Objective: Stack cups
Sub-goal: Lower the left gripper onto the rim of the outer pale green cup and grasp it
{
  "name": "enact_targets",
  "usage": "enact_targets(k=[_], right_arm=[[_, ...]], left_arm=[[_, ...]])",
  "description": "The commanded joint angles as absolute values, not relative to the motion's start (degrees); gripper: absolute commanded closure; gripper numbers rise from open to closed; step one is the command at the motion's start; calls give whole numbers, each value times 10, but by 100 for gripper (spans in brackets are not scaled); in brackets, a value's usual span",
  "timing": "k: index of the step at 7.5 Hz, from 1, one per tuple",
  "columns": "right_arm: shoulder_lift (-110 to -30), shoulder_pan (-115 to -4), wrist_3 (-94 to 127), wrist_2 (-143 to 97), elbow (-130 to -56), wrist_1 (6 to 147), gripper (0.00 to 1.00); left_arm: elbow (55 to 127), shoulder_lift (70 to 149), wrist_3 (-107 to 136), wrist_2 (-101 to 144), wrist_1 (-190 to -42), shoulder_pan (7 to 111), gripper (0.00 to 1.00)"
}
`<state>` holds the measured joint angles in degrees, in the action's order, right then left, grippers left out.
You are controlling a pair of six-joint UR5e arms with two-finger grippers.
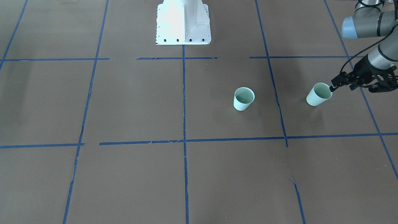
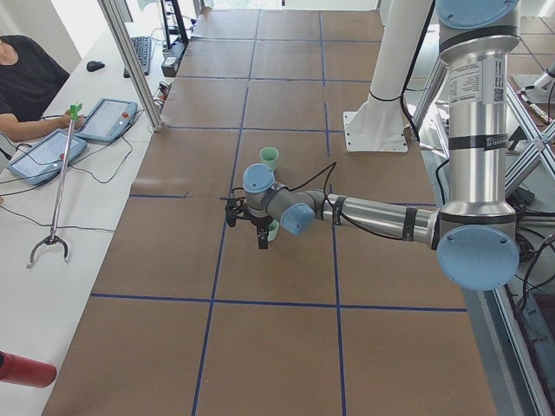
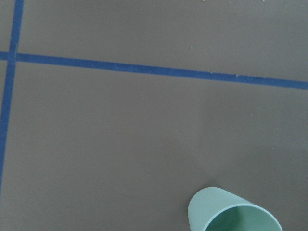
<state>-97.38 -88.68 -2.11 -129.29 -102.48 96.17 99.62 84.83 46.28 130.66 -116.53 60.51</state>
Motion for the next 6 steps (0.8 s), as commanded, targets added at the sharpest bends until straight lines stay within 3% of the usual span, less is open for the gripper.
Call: enact_targets(k=[1, 2, 3, 5, 6], right_arm=[[-974, -887, -21, -1293, -1025, 962, 0], [-974, -887, -21, -1293, -1025, 962, 0], [-974, -887, -21, -1293, -1025, 962, 0], [-974, -887, -21, -1293, -1025, 962, 0], [-974, -887, -21, -1293, -1025, 962, 0]], left_arm=[[977, 852, 468, 1296, -1183, 577, 0], [965, 854, 468, 1296, -1197, 571, 0], [962, 854, 469, 1296, -1201, 566, 9], [967, 855, 503, 1296, -1204, 556, 76], [969, 859, 504, 1296, -1203, 555, 100]])
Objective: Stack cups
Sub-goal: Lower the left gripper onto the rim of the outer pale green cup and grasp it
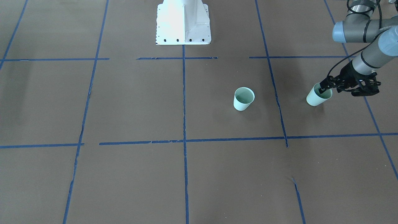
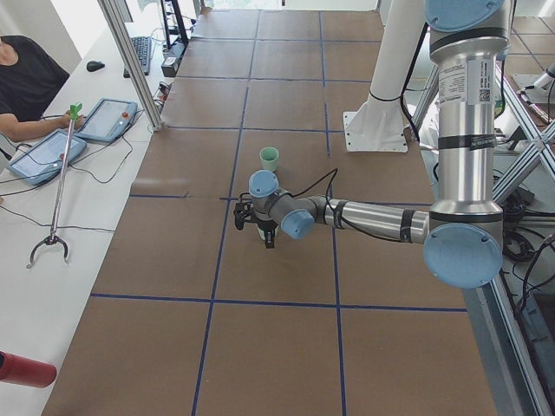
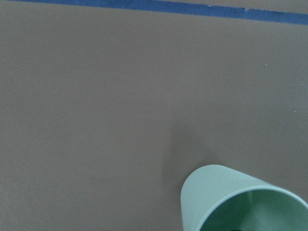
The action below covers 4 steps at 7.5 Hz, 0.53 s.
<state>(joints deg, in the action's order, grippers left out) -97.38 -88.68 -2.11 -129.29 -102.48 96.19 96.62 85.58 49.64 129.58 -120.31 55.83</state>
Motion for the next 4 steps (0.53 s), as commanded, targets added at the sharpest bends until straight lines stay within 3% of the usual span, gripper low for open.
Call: enact_targets(k=[1, 4], right_arm=[[-974, -887, -21, -1293, -1025, 962, 0], [-974, -887, -21, -1293, -1025, 962, 0]], left_arm=[[969, 864, 507, 1296, -1203, 555, 100], [1024, 854, 502, 1302, -1188, 566, 100]])
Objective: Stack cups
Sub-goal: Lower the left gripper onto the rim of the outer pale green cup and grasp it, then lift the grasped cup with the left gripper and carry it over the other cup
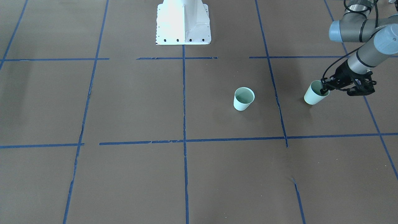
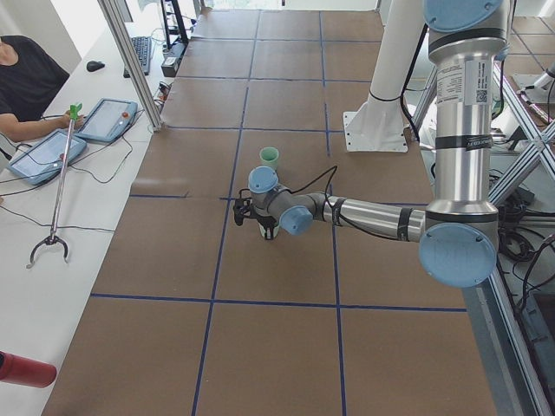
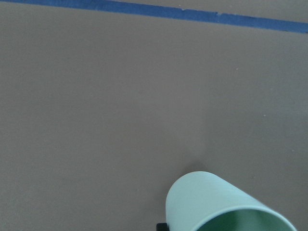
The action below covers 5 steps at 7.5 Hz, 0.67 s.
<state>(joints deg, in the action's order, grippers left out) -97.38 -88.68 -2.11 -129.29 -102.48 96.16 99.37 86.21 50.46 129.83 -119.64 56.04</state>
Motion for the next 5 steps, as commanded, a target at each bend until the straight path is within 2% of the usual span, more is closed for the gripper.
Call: enact_targets(k=[1, 3, 4, 5], right_arm=[[-974, -887, -21, -1293, -1025, 962, 0], [-974, -887, -21, -1293, -1025, 962, 0], [-974, -887, -21, -1293, -1025, 962, 0], [-974, -887, -21, -1293, -1026, 962, 0]], left_arm=[[1067, 856, 498, 1317, -1129, 586, 100], [1163, 870, 496, 1319, -977, 627, 100], [1190, 914, 496, 1319, -888, 631, 100], [1192, 996, 499, 1318, -789, 630, 100]])
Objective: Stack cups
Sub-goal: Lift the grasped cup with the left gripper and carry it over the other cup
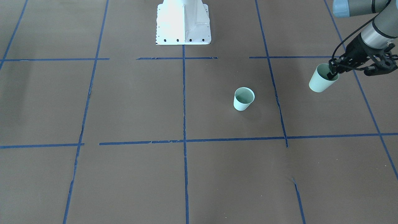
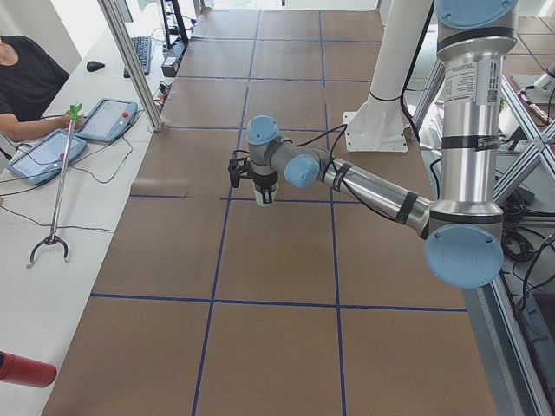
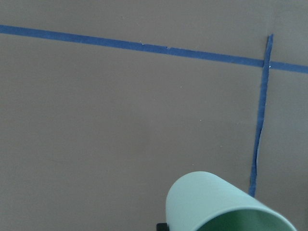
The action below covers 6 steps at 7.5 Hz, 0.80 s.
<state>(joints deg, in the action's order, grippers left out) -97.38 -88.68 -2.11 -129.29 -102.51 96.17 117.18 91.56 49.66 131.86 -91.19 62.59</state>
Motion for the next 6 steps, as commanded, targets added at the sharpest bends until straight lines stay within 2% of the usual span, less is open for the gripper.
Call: enact_targets(k=[1, 3, 5, 6], right_arm=[[-974, -887, -21, -1293, -1026, 962, 0], [-974, -887, -21, -1293, -1025, 962, 0], [-974, -887, -21, -1293, -1025, 962, 0], [-974, -887, -21, -1293, -1025, 962, 0]], left_arm=[[1187, 1063, 517, 1319, -718, 621, 100], [1177, 1101, 637, 1317, -738, 535, 100], [1119, 1128, 695, 1317, -817, 498, 100], [1114, 1129, 707, 1317, -832, 484, 100]])
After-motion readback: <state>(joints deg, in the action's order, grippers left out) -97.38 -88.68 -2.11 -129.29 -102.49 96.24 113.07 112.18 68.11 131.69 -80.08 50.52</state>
